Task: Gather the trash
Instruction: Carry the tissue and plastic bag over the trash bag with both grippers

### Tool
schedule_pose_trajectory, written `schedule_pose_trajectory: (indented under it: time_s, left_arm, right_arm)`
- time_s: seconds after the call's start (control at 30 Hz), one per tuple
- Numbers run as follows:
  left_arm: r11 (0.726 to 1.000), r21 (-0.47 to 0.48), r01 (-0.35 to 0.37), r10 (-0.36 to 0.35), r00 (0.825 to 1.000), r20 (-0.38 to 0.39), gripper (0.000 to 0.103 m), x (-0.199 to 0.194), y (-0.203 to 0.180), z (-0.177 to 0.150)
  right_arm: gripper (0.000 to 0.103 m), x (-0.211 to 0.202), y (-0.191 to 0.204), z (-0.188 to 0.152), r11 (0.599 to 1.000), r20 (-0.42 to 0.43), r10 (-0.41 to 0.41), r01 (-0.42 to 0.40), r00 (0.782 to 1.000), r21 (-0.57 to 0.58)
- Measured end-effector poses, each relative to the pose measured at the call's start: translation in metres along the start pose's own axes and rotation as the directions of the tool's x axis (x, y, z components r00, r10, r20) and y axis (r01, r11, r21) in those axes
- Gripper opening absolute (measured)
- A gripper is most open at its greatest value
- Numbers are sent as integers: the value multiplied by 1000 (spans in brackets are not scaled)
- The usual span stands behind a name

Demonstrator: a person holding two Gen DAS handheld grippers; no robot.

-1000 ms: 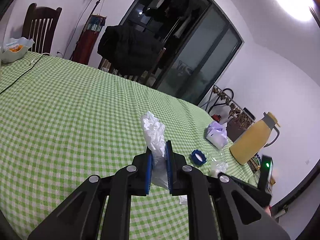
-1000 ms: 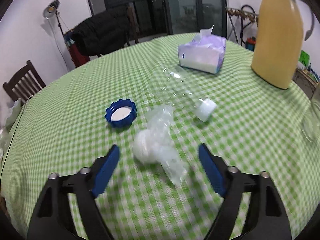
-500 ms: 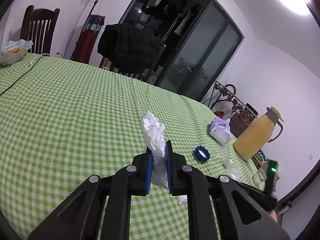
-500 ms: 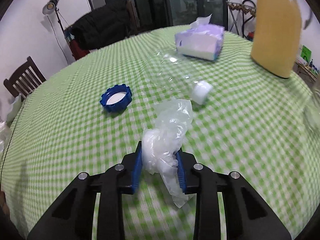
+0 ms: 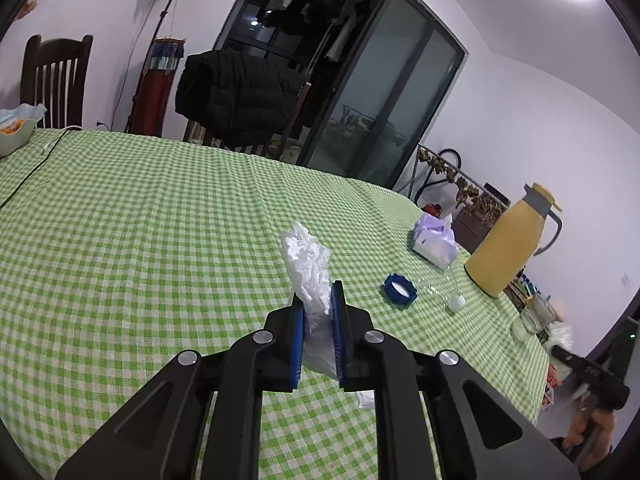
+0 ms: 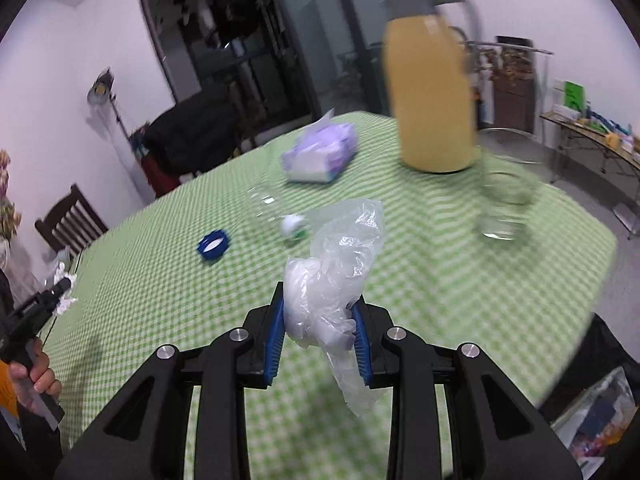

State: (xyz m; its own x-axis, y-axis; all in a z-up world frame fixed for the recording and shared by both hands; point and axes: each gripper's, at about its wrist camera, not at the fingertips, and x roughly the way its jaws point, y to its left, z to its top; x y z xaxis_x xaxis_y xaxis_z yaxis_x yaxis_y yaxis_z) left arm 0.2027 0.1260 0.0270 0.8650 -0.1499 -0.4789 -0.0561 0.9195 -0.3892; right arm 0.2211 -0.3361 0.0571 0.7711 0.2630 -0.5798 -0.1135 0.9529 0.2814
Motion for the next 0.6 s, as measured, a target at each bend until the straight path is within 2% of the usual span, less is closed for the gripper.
schedule_pose_trajectory:
  time_s: [0.1, 0.17, 0.27, 0.43, 0.5, 0.6]
  left_arm:
    - [1000, -7, -24, 23, 999, -39, 10, 8, -2, -2]
    - [1000, -17, 11, -12, 998, -65, 10, 8, -10, -1]
    - [999, 35, 34, -32, 998, -51, 10, -1, -40, 1]
    - [984, 140, 106, -100, 994, -49, 10, -10, -115, 2]
    - [974, 170, 149, -140, 988, -64, 10, -10, -146, -3]
    - [949, 205, 242, -219, 968, -125, 10, -3, -197, -16]
  right_arm:
    - [30, -26, -36, -9, 998, 29, -37, 35, 999, 48]
    - [30, -45, -64, -17, 994, 45, -63, 59, 997, 88]
    - [30, -62, -100, -30, 986, 53, -82, 73, 995, 151]
    - [30, -100, -158, -50, 964, 87, -157, 134, 984, 228]
    - [30, -117, -182, -60, 949, 96, -215, 185, 972, 253]
    - [30, -147, -222, -80, 910, 99, -336, 296, 937, 289]
